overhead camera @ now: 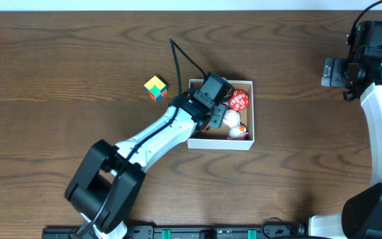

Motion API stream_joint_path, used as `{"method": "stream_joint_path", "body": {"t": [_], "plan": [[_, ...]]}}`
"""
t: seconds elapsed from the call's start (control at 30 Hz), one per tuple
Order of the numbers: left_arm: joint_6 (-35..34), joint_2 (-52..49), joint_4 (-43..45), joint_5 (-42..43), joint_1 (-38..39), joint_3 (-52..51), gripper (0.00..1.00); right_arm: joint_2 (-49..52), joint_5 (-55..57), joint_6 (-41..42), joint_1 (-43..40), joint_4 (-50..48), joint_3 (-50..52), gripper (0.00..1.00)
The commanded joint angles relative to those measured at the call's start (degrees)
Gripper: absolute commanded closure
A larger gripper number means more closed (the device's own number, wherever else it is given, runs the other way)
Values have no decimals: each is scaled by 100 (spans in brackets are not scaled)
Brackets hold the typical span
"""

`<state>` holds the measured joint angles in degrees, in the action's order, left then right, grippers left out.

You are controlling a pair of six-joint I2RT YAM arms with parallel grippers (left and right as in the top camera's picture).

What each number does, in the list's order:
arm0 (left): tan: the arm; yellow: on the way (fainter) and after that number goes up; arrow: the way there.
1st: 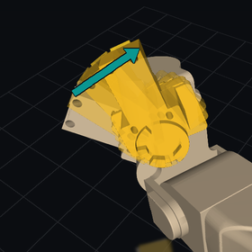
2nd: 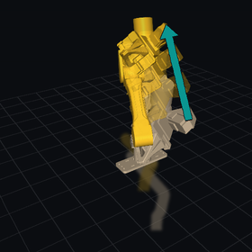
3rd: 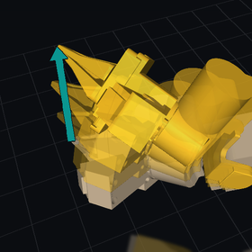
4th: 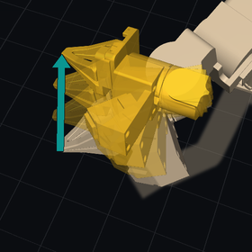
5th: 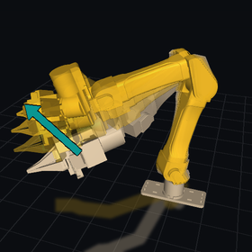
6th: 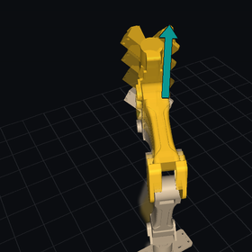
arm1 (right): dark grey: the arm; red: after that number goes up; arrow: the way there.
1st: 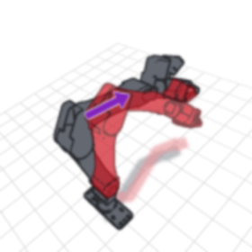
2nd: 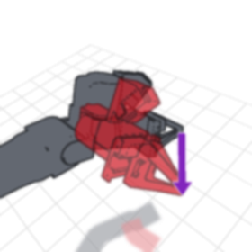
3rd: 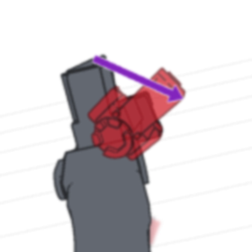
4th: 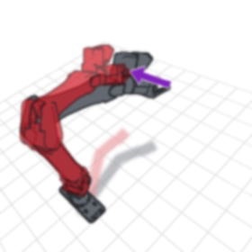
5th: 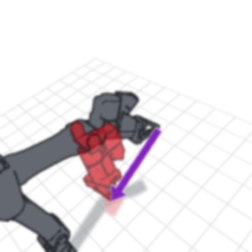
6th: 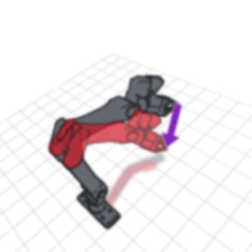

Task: Pack container
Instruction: 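Lower the truck into the box beside the ball and release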

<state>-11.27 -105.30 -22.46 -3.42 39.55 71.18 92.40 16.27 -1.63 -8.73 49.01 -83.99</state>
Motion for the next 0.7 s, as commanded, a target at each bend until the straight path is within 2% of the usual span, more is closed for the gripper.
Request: {"method": "stream_joint_path", "body": {"t": [0.0, 0.1, 0.23, 0.3, 0.67], "plan": [[251, -96, -55, -92, -39, 74, 36, -13, 20, 96, -26, 7, -66, 1], [249, -101, -55, -90, -37, 74, 39, -13, 20, 94, -26, 7, -66, 1], [247, -66, -92, -28, -37, 74, 56, -13, 20, 96, -26, 7, -66, 1], [247, -44, -107, -20, -37, 74, 62, -13, 20, 94, -26, 7, -66, 1], [63, 459, -345, -4, -37, 74, 61, -13, 20, 96, -26, 7, -66, 1]]}}
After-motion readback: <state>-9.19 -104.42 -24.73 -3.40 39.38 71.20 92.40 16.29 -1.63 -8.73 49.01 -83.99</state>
